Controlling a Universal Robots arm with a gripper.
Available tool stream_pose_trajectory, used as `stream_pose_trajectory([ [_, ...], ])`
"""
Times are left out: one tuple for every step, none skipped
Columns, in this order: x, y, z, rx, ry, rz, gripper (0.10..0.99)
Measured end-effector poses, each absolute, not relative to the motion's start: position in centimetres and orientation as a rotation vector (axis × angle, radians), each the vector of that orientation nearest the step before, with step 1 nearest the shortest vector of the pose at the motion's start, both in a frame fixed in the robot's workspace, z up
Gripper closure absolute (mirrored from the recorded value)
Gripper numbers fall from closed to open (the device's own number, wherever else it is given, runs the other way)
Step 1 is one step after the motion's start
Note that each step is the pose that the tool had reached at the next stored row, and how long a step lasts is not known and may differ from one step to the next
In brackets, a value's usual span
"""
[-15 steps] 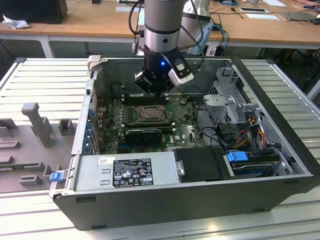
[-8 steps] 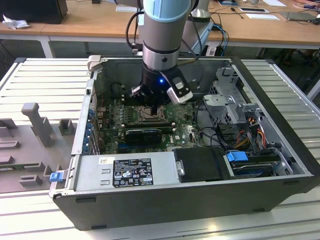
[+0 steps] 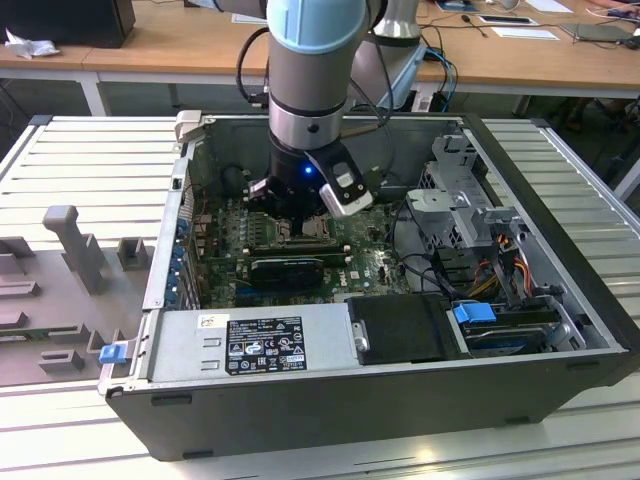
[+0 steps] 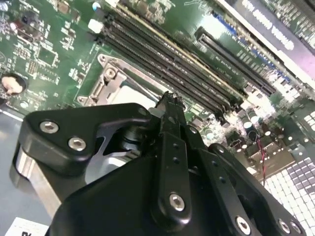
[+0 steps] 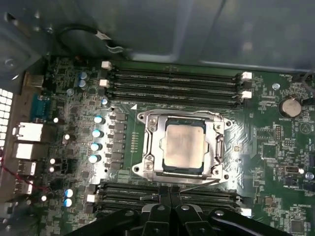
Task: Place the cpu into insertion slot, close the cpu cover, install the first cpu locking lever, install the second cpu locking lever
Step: 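Install the second cpu locking lever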
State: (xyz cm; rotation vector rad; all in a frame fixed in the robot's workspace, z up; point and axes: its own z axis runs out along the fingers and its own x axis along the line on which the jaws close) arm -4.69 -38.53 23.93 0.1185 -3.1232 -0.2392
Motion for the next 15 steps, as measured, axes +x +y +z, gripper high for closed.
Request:
stream_pose_trajectory([
  [-4.9, -38.6, 23.8, 0.123, -3.122, -0.256, 0.980],
  [-4.9, -38.6, 23.7, 0.126, -3.121, -0.262, 0.980],
  [-4.9, -38.6, 23.6, 0.127, -3.121, -0.264, 0.980],
  [-4.9, -38.6, 23.4, 0.127, -3.121, -0.263, 0.980],
  [-4.9, -38.7, 23.2, 0.128, -3.121, -0.263, 0.980],
  [-4.9, -38.7, 22.8, 0.129, -3.120, -0.263, 0.980],
  [-4.9, -38.7, 22.6, 0.130, -3.120, -0.264, 0.980],
  [-4.9, -38.7, 22.5, 0.133, -3.120, -0.267, 0.980],
  [-5.0, -38.7, 22.3, 0.139, -3.119, -0.271, 0.980],
  [-5.0, -38.8, 22.1, 0.143, -3.118, -0.273, 0.980],
  [-5.0, -38.8, 21.9, 0.148, -3.118, -0.276, 0.980],
  [-5.1, -38.8, 21.8, 0.153, -3.117, -0.288, 0.980],
  [-5.4, -39.0, 21.6, 0.156, -3.115, -0.309, 0.980],
  [-5.6, -39.2, 21.6, 0.158, -3.113, -0.332, 0.980],
  [-5.8, -39.4, 21.5, 0.161, -3.110, -0.361, 0.980],
])
